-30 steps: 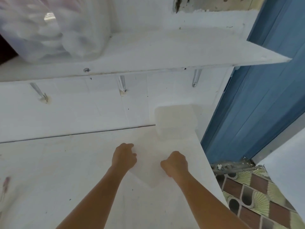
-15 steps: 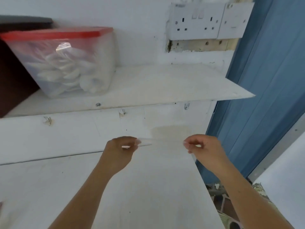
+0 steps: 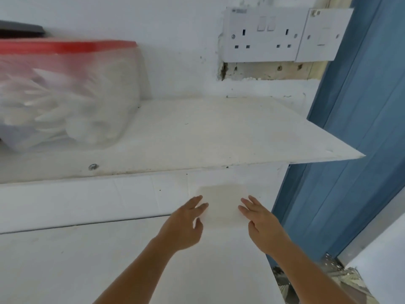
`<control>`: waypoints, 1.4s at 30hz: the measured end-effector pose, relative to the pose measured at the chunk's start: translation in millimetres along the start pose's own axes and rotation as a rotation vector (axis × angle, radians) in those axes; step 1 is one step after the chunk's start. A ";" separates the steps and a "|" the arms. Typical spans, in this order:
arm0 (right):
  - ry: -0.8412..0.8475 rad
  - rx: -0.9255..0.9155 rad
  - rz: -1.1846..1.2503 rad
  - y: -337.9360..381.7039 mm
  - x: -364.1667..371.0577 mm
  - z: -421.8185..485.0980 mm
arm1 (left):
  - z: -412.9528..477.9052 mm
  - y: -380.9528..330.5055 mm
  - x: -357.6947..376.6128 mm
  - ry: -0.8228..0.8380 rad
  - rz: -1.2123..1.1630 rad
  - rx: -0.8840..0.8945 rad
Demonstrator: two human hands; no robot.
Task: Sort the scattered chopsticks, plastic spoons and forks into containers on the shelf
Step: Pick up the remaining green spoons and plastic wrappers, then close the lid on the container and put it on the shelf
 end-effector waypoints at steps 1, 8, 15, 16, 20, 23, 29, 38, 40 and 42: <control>0.007 0.008 0.001 -0.3 2.4 -2.7 | -1.5 -1.9 4.7 0.004 -0.014 0.000; 0.096 0.205 -0.185 44.9 -14.1 -7.0 | -3.4 -25.7 -19.7 0.148 0.068 -0.073; 0.607 0.027 -0.030 190.8 -170.9 -75.1 | -61.3 -136.8 -165.3 0.380 0.222 0.047; 0.689 -0.011 0.028 212.9 -204.5 -84.0 | -80.5 -158.0 -194.5 0.399 0.248 0.084; 0.278 -0.157 0.631 283.0 -287.5 -75.2 | -131.3 -234.8 -322.6 0.051 0.296 0.248; -0.028 -0.174 0.699 324.5 -288.1 -34.0 | -127.0 -245.3 -397.6 -0.429 0.414 0.254; 0.028 -0.184 0.539 388.1 -244.5 -13.5 | -74.2 -203.3 -437.5 -0.060 0.816 -0.162; -0.258 -0.152 0.689 374.7 -228.4 -21.4 | -83.1 -199.6 -415.9 -0.216 0.961 -0.018; -0.303 -0.147 0.697 369.2 -231.0 -39.0 | -102.8 -203.9 -407.8 -0.313 0.890 0.089; -0.352 -0.154 0.717 363.6 -232.5 -60.4 | -131.6 -206.8 -392.7 -0.543 0.616 0.237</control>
Point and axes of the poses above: each hand's wrist, its own z-axis towards the middle knuckle, its own x-axis out of the palm, y = z × x, the point moved 1 cm from there along z, towards the middle knuckle, and after that the axes turned 9 degrees about x, right-handed, at the moved point
